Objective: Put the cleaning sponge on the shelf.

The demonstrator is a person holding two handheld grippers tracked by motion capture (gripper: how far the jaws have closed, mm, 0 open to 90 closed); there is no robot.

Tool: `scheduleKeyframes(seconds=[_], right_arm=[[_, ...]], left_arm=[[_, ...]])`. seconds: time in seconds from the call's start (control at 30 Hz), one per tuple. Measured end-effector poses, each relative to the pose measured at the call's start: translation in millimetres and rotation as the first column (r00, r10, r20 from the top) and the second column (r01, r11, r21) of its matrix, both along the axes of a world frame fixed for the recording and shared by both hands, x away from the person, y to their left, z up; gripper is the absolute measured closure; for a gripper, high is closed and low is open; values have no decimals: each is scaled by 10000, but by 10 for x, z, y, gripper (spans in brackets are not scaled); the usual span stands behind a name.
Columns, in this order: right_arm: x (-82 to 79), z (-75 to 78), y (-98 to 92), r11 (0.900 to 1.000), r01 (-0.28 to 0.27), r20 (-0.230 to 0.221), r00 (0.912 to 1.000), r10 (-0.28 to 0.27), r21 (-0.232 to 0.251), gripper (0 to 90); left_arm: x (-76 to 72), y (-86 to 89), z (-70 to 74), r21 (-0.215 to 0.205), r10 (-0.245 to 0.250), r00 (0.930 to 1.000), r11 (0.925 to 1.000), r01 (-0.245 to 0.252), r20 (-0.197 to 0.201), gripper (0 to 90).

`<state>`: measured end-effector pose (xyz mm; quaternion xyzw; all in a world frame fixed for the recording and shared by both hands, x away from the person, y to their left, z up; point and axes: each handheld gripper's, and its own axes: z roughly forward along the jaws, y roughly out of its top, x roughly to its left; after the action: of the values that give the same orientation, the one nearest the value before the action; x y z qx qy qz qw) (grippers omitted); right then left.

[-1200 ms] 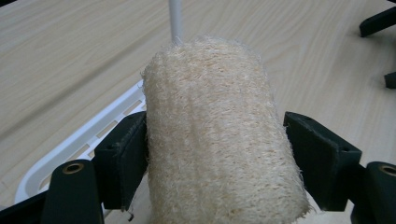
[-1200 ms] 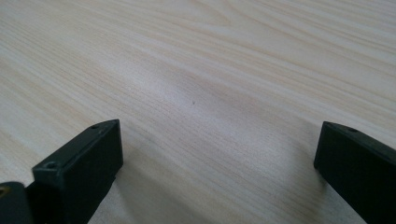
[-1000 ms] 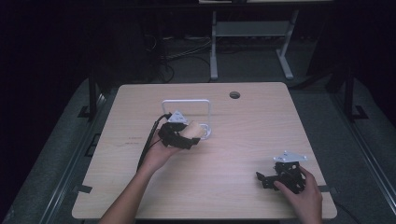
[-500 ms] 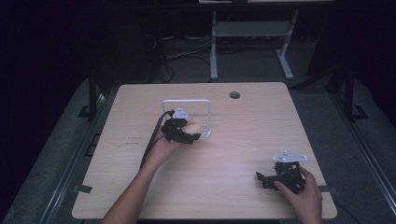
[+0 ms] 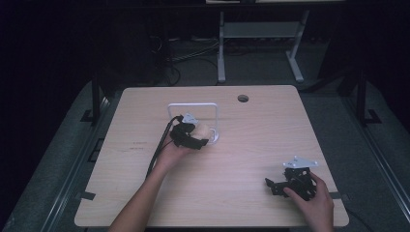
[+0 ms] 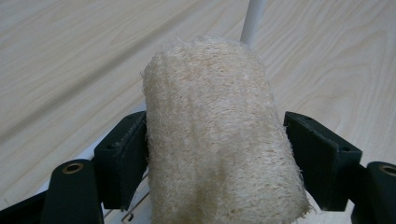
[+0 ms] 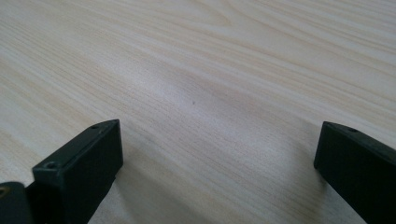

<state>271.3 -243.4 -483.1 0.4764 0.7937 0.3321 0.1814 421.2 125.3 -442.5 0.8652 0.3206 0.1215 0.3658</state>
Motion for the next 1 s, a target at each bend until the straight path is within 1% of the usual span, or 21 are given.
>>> scheduleKeyframes(seconds=[0.03, 0.13, 0.33, 0.57, 0.7, 0.9, 0.97, 1.0], right_arm=[[0, 0, 0, 10000, -1, 0, 10000, 1, -1, 10], [0, 0, 0, 10000, -4, 1, 10000, 4, -1, 10], [0, 0, 0, 10000, -4, 2, 10000, 4, -2, 10], [0, 0, 0, 10000, -4, 1, 10000, 4, -3, 10], [0, 0, 0, 10000, -1, 1, 10000, 1, 2, 10], [0, 0, 0, 10000, -1, 0, 10000, 1, 0, 10], [0, 0, 0, 10000, -2, 2, 10000, 2, -3, 10], [0, 0, 0, 10000, -2, 0, 10000, 2, -2, 10]], left_arm=[[3, -4, -10, -8, 23, 10000, 10000, -23, -39, 244], [20, -7, -35, 150, -13, 10000, 9999, 13, -44, 244], [30, -18, -63, 268, -48, 9999, 9996, 51, -93, 241], [32, -20, -70, 232, 13, 10000, 9997, -12, -76, 237], [37, -8, -63, 171, 85, 10000, 9998, -85, -15, 217], [35, 24, -25, 130, 168, 9998, 9998, -169, 69, 209], [21, 31, 1, -23, 258, 9996, 9997, -258, 84, 205], [21, 41, 13, -9, 232, 9996, 9997, -232, 135, 204]])
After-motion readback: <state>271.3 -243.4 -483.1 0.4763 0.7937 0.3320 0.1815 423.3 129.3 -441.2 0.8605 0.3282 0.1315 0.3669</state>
